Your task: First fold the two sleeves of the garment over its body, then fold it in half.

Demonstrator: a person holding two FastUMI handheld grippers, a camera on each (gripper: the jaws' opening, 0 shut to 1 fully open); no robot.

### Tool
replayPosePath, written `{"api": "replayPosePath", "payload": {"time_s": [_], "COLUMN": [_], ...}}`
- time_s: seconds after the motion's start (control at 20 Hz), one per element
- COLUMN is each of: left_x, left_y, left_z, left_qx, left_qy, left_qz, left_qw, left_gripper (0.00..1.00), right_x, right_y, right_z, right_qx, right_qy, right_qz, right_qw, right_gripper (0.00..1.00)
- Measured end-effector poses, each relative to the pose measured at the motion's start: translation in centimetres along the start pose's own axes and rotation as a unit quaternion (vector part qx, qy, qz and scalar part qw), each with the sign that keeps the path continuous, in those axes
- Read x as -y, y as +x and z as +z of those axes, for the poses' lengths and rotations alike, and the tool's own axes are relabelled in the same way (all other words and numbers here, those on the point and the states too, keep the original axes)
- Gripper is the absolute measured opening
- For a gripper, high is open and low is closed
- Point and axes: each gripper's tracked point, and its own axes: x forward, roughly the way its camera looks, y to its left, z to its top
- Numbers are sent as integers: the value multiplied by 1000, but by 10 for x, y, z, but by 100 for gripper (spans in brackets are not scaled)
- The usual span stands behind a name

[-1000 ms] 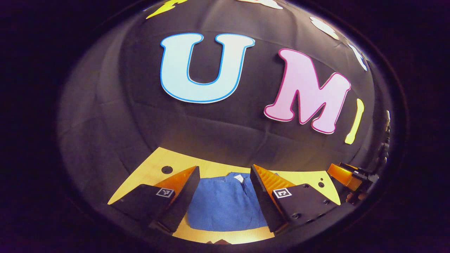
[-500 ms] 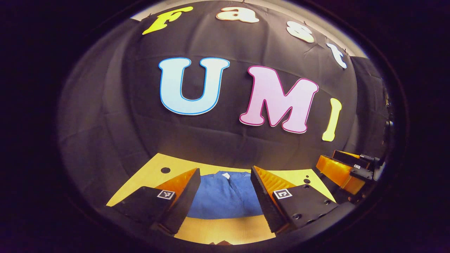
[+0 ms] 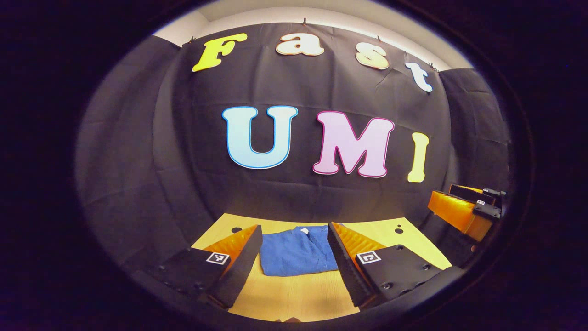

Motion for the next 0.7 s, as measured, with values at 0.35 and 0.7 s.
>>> {"api": "replayPosePath", "payload": {"time_s": [0.35,0.7], "left_x": [6,-6], "left_y": [-66,-121], "left_z": [-6,-12], "left_qx": [28,58], "left_qy": [0,16], "left_qz": [3,18], "left_qw": [1000,998], "left_gripper": [82,82], "right_x": [-8,-8], "right_y": [-51,-86], "right_z": [-16,-19], "right_qx": [-6,11], "right_qy": [-8,-6], "right_qz": [-3,4], "right_qw": [1000,1000], "right_gripper": [95,95]}}
